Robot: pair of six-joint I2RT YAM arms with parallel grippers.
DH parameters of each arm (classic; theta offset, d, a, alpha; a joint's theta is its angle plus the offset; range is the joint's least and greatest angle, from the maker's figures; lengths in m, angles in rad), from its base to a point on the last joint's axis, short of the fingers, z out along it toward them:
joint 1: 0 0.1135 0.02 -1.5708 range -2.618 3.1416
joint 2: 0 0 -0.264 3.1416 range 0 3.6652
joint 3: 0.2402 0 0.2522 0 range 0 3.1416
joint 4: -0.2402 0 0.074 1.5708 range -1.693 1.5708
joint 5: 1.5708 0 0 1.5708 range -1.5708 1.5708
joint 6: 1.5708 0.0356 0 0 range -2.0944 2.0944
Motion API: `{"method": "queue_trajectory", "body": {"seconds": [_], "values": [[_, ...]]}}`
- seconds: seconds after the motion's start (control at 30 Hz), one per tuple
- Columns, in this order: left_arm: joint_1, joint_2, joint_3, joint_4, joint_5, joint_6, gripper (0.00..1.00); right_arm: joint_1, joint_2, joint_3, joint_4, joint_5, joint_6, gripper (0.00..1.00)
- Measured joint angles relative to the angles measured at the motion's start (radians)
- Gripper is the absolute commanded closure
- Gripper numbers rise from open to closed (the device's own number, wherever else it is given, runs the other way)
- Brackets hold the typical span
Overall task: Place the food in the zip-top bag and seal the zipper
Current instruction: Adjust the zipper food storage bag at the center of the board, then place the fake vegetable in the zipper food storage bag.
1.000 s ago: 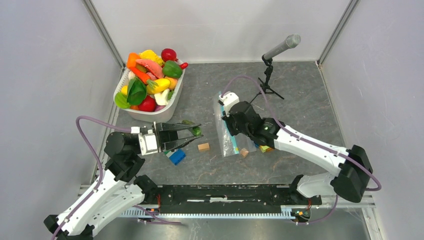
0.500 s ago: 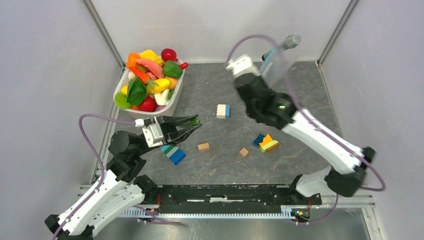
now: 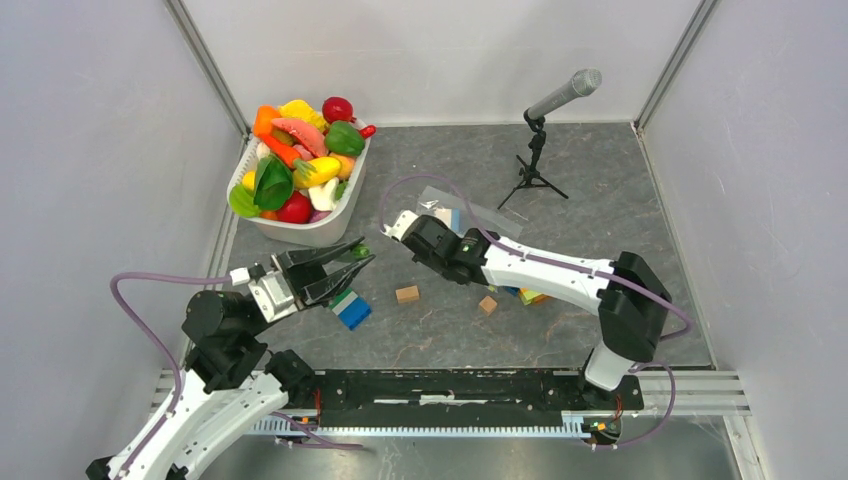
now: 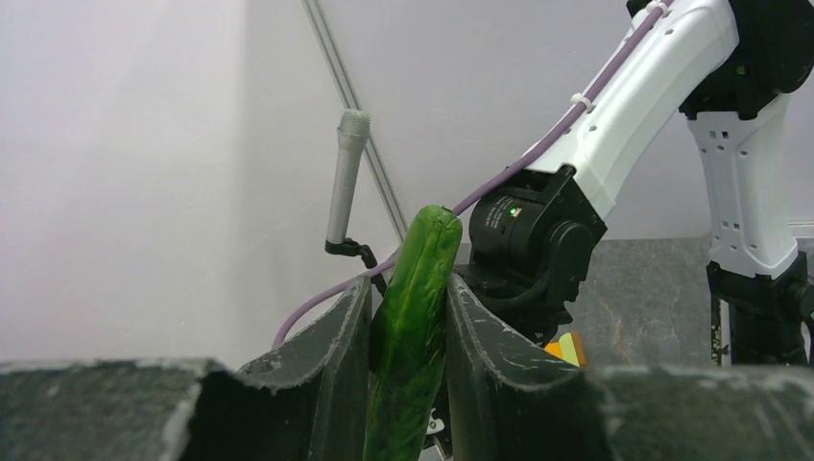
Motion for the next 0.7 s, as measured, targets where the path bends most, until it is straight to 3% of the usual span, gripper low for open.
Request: {"method": "queue_trajectory", "body": {"seconds": [0.37, 0.5, 0.7], "values": [[0.0, -0.006, -0.004, -0.031, 0.048, 0.003, 0.92, -0.075, -0.124, -0.3, 0.264, -0.25, 0.141, 1.0], [0.0, 0.029, -0.086, 0.174, 0.128, -0.044, 0.92, -0.081, -0.149, -0.31, 0.318, -0.311, 0.172, 1.0], [0.0, 0.227, -0.174, 0.486, 0.262, -0.168, 0.94, -0.085, -0.183, -0.31, 0.386, -0.406, 0.217, 1.0]]}}
